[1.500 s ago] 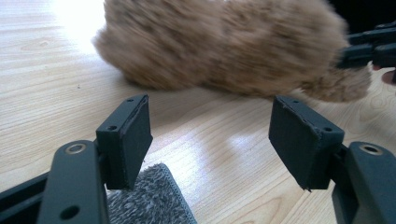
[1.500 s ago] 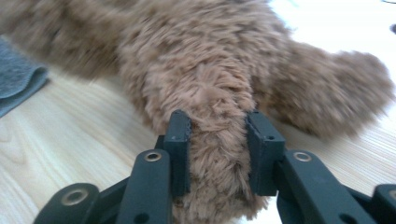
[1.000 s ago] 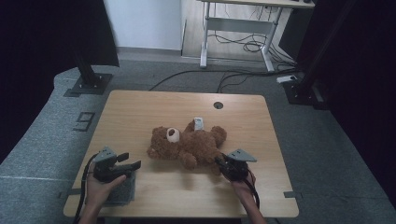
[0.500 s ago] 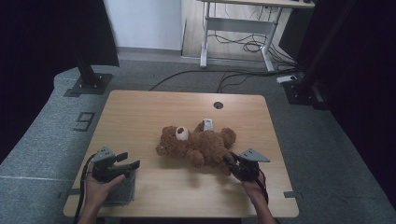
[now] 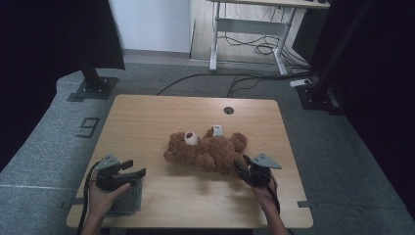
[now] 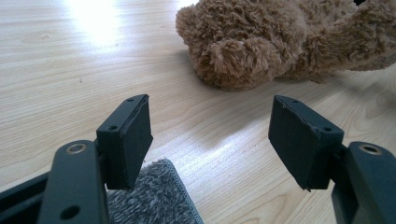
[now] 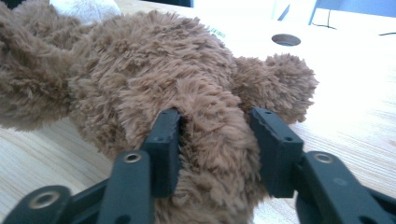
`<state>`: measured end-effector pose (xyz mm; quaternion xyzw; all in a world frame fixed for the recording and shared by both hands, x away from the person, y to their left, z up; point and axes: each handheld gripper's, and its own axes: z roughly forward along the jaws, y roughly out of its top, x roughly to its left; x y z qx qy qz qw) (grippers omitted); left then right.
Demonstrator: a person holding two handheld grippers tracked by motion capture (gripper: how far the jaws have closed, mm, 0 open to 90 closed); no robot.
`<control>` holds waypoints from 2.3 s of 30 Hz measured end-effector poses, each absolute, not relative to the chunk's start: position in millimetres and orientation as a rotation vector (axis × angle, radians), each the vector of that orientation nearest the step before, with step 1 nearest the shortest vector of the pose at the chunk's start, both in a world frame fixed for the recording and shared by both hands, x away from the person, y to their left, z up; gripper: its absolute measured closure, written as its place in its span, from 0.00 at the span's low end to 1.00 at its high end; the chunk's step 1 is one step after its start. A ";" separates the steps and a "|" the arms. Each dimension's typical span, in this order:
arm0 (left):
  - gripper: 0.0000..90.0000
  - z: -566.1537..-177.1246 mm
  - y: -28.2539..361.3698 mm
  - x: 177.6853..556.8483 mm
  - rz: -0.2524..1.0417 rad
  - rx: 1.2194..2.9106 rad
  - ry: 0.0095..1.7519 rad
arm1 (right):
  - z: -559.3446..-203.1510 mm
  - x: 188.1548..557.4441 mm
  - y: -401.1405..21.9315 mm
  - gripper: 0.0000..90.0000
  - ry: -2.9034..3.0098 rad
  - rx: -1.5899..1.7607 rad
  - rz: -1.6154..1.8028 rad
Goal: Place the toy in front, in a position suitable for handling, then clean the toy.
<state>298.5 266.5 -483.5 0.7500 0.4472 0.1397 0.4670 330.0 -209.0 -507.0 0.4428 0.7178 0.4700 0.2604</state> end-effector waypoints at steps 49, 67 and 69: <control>0.84 -536.4 299.2 282.2 0.442 1.965 1.315 | -501.2 324.1 -223.4 0.41 1.883 1.250 1.348; 0.84 -503.7 297.5 271.2 0.420 1.776 1.168 | -496.2 323.7 -229.5 0.41 1.862 1.253 1.365; 0.84 -500.9 296.7 272.4 0.408 1.768 1.155 | -494.7 323.1 -230.1 0.41 1.860 1.251 1.371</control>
